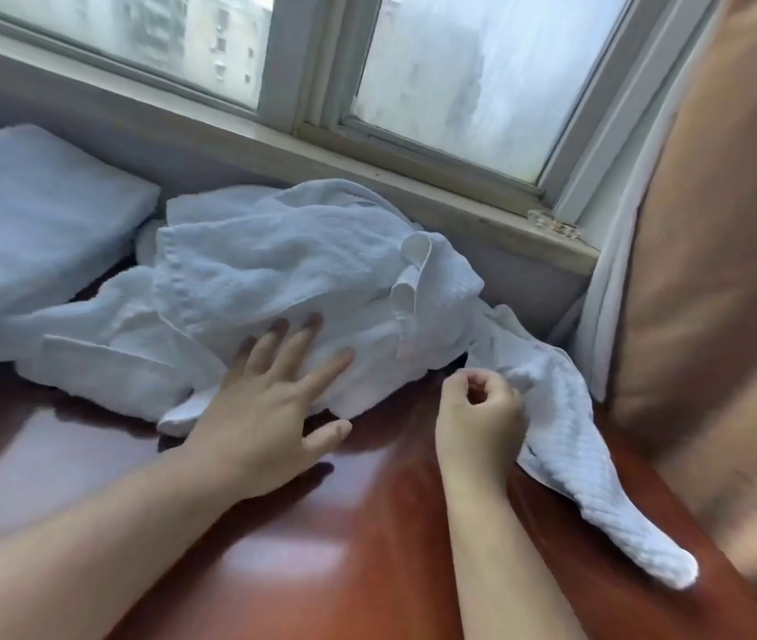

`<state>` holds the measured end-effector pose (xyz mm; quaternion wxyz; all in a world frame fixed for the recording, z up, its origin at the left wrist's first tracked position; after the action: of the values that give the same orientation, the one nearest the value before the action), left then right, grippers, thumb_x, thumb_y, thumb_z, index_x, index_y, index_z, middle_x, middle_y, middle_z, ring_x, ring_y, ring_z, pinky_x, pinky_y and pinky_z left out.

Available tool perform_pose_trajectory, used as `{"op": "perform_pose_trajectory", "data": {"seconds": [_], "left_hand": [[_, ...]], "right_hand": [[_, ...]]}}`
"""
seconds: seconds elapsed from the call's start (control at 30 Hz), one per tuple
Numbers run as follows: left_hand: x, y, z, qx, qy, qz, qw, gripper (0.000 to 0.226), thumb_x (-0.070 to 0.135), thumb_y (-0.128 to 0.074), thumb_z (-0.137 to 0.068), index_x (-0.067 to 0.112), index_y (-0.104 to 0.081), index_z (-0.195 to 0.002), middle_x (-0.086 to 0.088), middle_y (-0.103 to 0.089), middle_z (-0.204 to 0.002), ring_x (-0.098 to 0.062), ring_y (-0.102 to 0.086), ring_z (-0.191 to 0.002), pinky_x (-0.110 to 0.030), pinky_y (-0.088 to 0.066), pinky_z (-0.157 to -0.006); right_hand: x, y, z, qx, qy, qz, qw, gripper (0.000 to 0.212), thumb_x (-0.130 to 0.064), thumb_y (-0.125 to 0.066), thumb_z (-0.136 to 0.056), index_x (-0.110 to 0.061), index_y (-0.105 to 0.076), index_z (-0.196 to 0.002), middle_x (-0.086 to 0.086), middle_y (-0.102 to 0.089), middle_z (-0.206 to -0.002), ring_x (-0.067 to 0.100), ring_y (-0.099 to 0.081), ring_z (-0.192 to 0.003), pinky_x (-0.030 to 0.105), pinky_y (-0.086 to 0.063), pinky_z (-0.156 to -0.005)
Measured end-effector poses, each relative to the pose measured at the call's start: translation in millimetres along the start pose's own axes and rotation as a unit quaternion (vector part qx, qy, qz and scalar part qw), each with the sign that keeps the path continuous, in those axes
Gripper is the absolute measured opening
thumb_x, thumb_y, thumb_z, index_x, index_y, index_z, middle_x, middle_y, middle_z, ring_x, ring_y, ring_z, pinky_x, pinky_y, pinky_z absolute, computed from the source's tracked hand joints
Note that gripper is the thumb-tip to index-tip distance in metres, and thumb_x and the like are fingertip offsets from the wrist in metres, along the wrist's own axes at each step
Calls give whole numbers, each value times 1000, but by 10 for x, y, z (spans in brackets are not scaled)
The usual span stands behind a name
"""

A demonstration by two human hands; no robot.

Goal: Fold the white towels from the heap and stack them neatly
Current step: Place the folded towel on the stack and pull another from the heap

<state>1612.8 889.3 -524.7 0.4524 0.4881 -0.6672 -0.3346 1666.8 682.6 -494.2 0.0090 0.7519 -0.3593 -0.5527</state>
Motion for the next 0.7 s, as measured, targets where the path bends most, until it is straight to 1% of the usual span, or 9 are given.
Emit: {"op": "perform_pose_trajectory", "data": {"seconds": [0.07, 0.1, 0.2, 0.27, 0.33, 0.4, 0.53, 0.63, 0.7], "left_hand": [[-47, -99, -49, 11, 4, -4, 1000, 74, 78, -19, -83, 61, 13, -148, 13, 33, -160, -21, 27, -149, -43, 12, -122], [-64, -109, -62, 13, 5, 0, 1000, 73, 78, -15, -82, 61, 14, -147, 14, 35, -159, -20, 27, -149, -43, 12, -122], [-81, -75, -35, 13, -3, 3, 1000, 71, 72, -16, -83, 60, 9, -149, 17, 33, -158, -20, 22, -150, -41, 9, -122], [-46, 0, 48, 10, -14, 26, 1000, 69, 66, -26, -85, 57, -8, -151, 14, 20, -164, -19, 16, -152, -42, 2, -123], [13, 102, 137, 28, -28, 64, 997, 61, 57, -39, -86, 50, -35, -147, 11, -8, -166, -20, 0, -152, -44, -14, -122], [64, 186, 174, 63, -49, 97, 992, 47, 44, -52, -88, 41, -54, -136, 10, -36, -154, -18, -20, -144, -42, -28, -116], [112, 174, 176, 66, -100, 117, 986, 42, 31, -59, -91, 39, -57, -132, 17, -45, -140, -10, -32, -133, -31, -31, -111], [106, 166, 182, 59, -116, 130, 983, 44, 29, -59, -91, 39, -56, -134, 20, -46, -137, -8, -35, -131, -27, -30, -109], [93, 170, 185, 59, -119, 136, 982, 45, 27, -60, -91, 38, -56, -135, 21, -47, -136, -8, -35, -130, -25, -29, -108]], "right_hand": [[183, 76, -144, 45, -18, 115, 992, 35, -25, -63, -85, -23, -67, -120, 9, -54, -138, 31, -42, -130, 52, -41, -106], [265, 91, -187, 41, -36, 175, 983, 53, -27, -64, -84, -23, -56, -136, 13, -41, -150, 34, -34, -138, 53, -35, -111], [365, 79, -215, 6, -74, 232, 970, 83, -32, -62, -85, -24, -18, -156, 17, -19, -160, 38, -27, -143, 55, -33, -112], [402, 53, -192, -22, -91, 241, 966, 90, -38, -57, -87, -25, -1, -155, 15, -32, -156, 36, -33, -137, 55, -37, -107], [398, 38, -173, -30, -80, 246, 966, 89, -40, -54, -86, -27, 3, -152, 11, -51, -142, 35, -39, -129, 55, -41, -102], [352, 39, -151, -29, -66, 249, 966, 91, -41, -53, -84, -30, 9, -150, 10, -59, -131, 34, -42, -122, 56, -43, -97], [269, -9, -136, -55, -19, 348, 936, 100, -48, -43, -87, -18, 29, -149, 6, -70, -100, 29, -54, -98, 45, -37, -86], [242, -19, -90, -87, 0, 391, 916, 95, -49, -39, -90, -12, 20, -155, -2, -70, -89, 24, -61, -93, 45, -35, -95], [247, 36, -83, -75, 12, 340, 937, 82, -43, -46, -90, -18, -10, -159, -3, -67, -92, 24, -58, -97, 47, -36, -101]]}}
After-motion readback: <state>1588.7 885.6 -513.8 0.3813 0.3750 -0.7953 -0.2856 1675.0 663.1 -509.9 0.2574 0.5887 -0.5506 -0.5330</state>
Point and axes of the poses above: each hand's wrist, its own z-axis away from the middle knuckle, its own y-axis out of the back of the hand, x = y × z, the point moved 2 cm from there along -z, towards the middle knuckle
